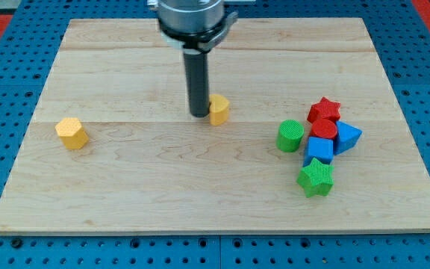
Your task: Push the yellow hexagon towards the bottom of the board
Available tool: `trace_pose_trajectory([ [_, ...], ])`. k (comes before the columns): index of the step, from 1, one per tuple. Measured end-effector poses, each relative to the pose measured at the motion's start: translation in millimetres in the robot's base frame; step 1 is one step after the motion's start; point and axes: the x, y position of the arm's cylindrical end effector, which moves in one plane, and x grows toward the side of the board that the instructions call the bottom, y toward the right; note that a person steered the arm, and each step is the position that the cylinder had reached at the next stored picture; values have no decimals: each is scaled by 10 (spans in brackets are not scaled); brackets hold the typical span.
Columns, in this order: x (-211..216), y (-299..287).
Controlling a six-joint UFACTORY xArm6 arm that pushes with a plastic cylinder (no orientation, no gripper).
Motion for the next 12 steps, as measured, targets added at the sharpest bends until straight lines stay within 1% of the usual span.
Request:
trace_pose_trajectory([
  [1, -187, 59],
  [2, -186, 230],
  [4, 66, 809],
  [5, 129, 930],
  [6, -193, -167],
  [7, -299, -1268],
  [8, -201, -2176],
  [9, 112, -2440],
  [10, 416, -1893],
  [11, 519, -1630],
  [12, 583, -2115],
])
